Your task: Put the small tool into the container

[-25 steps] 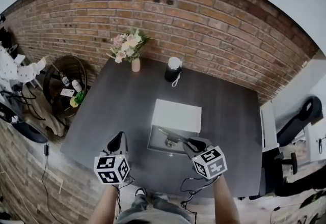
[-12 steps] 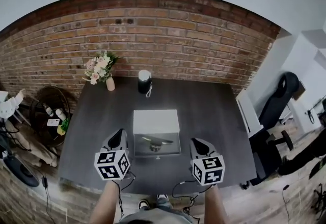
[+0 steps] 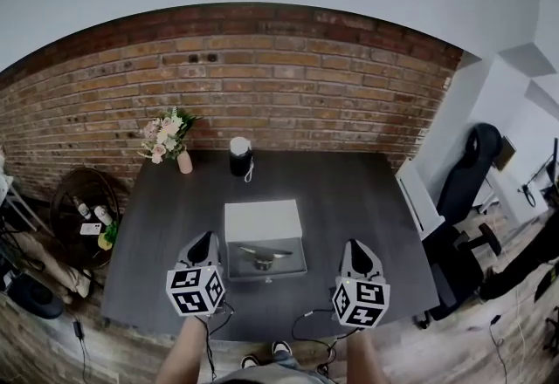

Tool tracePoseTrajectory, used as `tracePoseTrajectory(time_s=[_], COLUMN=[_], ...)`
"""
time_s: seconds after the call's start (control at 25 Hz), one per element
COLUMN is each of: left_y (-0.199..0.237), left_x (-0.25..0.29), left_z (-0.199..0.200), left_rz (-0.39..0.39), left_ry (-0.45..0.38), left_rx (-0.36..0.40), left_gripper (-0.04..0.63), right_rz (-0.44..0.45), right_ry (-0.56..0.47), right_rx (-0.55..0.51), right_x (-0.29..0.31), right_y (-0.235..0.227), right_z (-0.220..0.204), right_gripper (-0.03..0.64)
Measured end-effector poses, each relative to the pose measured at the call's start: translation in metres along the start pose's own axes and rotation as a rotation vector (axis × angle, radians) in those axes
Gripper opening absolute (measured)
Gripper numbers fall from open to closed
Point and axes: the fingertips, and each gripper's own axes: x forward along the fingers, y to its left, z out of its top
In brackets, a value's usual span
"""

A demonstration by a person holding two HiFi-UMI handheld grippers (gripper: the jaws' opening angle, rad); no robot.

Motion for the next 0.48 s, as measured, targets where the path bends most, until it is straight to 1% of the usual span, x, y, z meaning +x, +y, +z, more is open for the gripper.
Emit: tracePoseTrajectory(time_s=[0.16, 0.36, 0.48], left_y=[0.007, 0.011, 0.014], left_x=[-0.001, -0.002, -0.001], left_z=[0.000, -0.006, -0.006], left_rz=[0.019, 0.027, 0.034], left_ry=[-0.001, 0.000, -0.001], left_rx=[-0.014, -0.029, -0.034], left_gripper=[-0.005, -0.005, -0.005], right_rz=[-0.016, -0.028, -0.013], right_ry=[-0.005, 0.024, 0.029], right_rx=[-0.003, -0.061, -0.049], right_x=[0.003, 0.004, 0.008], right_y=[-0.003, -0.001, 0.002], right_z=[0.005, 0.002, 0.003], right_gripper=[0.002, 0.002, 0.002])
